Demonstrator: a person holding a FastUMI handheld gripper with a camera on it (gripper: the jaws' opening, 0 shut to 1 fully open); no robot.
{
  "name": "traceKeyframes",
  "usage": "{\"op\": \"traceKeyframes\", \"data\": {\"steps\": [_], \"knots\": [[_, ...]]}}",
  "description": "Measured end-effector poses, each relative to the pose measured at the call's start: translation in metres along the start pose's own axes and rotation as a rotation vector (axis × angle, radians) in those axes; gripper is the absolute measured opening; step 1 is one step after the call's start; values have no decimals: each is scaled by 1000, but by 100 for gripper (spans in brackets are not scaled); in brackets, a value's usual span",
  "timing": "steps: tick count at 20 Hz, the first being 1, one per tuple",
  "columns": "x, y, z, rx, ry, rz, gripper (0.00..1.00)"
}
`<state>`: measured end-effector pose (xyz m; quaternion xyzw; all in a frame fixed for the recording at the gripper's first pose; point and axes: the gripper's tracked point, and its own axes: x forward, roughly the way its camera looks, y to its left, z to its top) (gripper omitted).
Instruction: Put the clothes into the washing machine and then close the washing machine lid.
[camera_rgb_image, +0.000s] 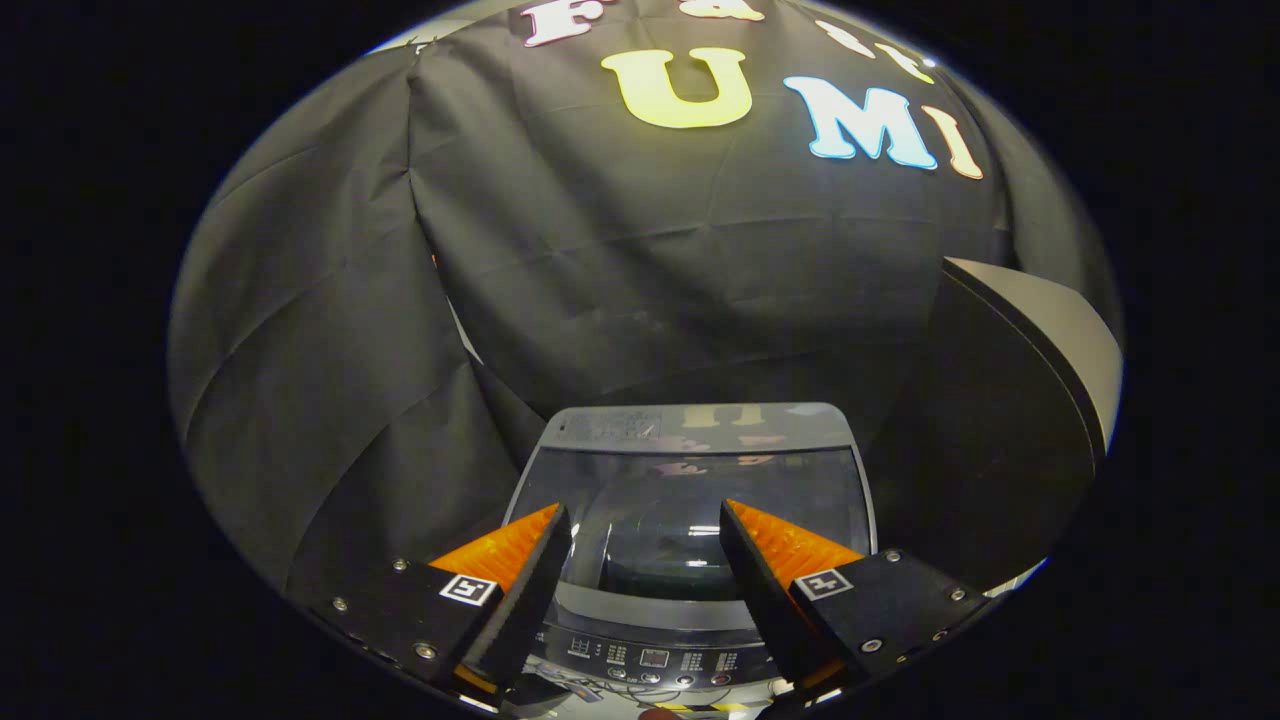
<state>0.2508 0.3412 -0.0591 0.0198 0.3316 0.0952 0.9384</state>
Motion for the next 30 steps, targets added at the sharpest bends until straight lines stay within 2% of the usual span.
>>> {"op": "traceKeyframes", "data": {"steps": [4, 13, 21, 30], "knots": [[-16, 2, -7, -24, -19, 21, 92], [-96, -12, 8, -53, -165, 50, 93], [-183, -55, 23, -157, -364, 68, 95], [-265, -137, 31, -137, -496, 17, 94]]}}
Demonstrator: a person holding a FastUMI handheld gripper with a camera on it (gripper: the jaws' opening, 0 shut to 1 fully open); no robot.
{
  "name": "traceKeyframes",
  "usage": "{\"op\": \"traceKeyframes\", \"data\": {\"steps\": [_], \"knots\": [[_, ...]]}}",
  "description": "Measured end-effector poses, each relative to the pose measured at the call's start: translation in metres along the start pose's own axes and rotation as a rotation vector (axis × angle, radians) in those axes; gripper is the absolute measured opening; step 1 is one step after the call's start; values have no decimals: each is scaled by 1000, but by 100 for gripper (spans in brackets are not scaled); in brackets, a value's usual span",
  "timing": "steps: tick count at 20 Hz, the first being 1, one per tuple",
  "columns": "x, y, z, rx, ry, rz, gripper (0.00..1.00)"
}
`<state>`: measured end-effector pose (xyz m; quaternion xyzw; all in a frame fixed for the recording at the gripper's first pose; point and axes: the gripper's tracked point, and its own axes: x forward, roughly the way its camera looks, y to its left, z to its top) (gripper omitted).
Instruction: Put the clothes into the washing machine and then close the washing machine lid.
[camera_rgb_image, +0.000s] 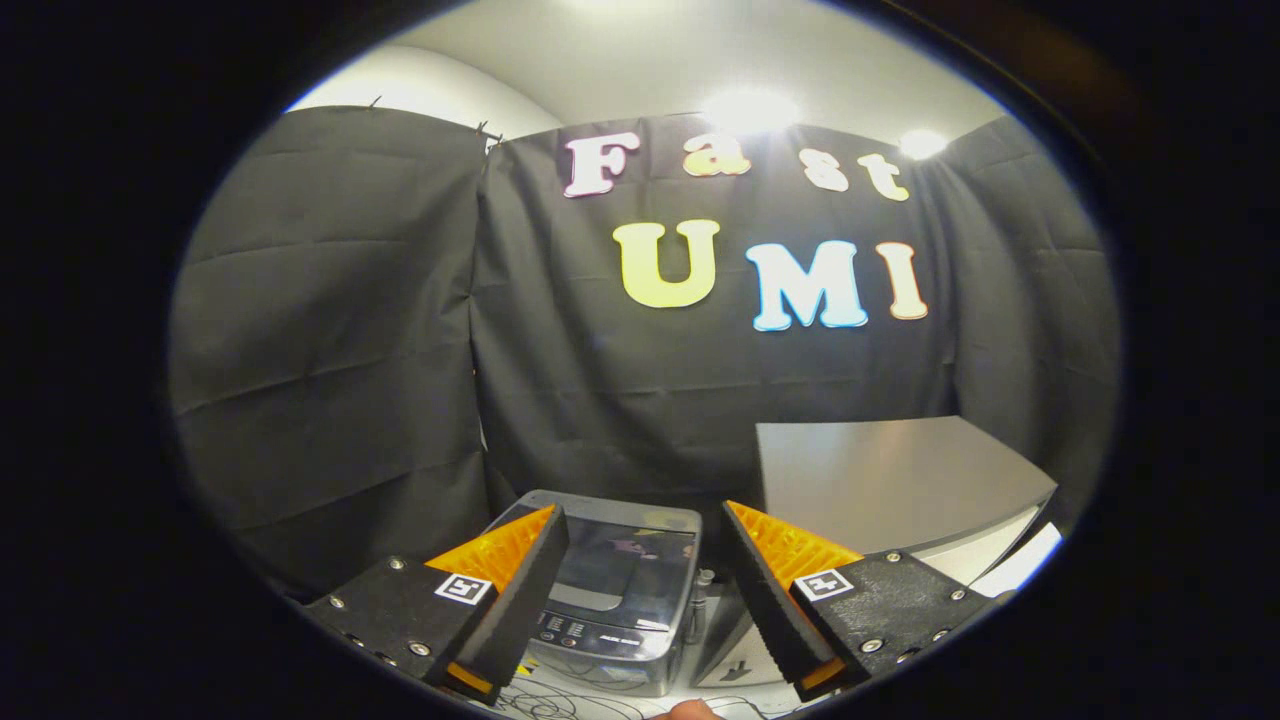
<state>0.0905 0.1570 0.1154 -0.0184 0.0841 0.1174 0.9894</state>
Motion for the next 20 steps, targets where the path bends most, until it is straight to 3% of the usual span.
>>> {"op": "traceKeyframes", "data": {"steps": [14, 20], "knots": [[-88, -124, -30, -15, -66, -124, 94], [-108, -140, -57, 30, -60, -132, 94]]}}
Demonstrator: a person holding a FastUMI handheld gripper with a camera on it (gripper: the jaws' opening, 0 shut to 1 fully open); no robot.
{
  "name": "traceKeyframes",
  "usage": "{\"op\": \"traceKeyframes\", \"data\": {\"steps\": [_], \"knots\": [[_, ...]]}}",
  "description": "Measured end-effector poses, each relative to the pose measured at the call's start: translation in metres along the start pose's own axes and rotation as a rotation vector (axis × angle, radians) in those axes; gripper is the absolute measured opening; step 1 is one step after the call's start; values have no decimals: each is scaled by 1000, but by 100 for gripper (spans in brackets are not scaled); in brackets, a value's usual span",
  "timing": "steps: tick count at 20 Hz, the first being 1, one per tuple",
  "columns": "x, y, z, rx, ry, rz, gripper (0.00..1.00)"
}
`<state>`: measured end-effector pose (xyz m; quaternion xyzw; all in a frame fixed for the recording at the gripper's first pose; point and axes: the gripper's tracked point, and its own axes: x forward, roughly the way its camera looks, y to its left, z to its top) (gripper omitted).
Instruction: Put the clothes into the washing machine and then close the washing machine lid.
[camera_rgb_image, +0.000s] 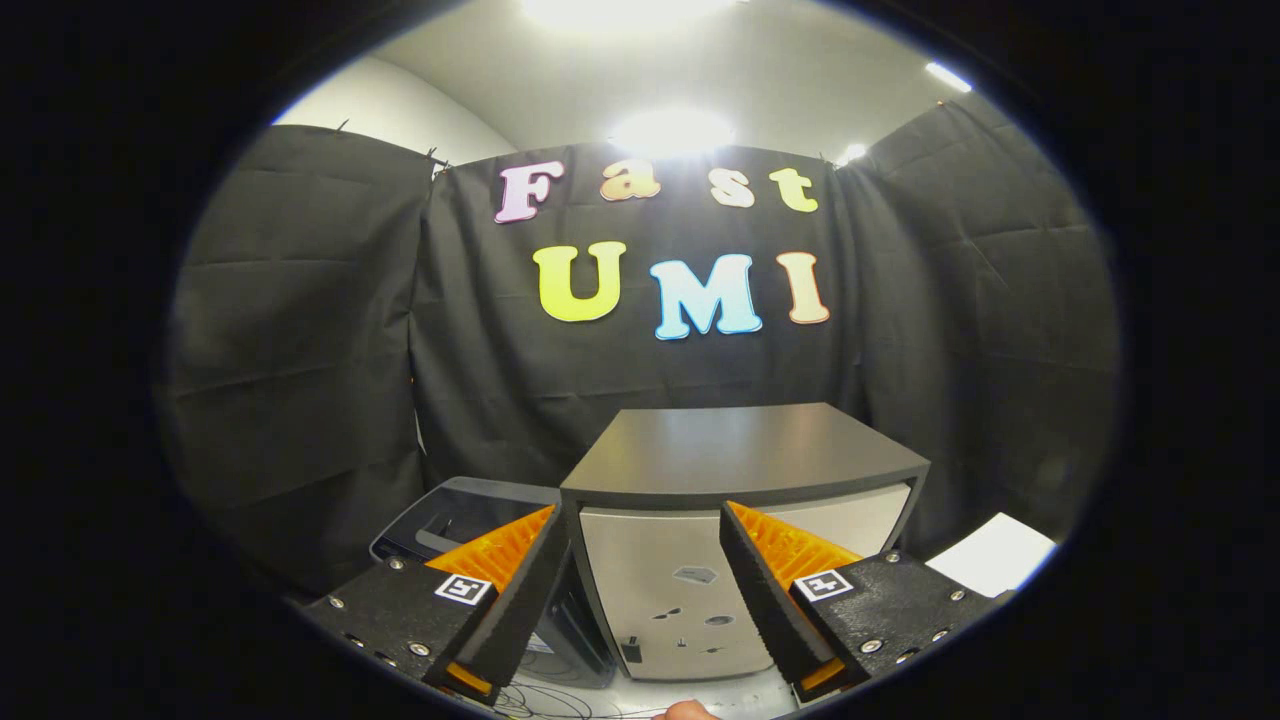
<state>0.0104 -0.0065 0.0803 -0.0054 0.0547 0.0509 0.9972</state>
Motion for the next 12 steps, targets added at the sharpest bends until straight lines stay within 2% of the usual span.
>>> {"op": "traceKeyframes", "data": {"steps": [12], "knots": [[-2, 5, -28, 8, -1, 13, 94]]}}
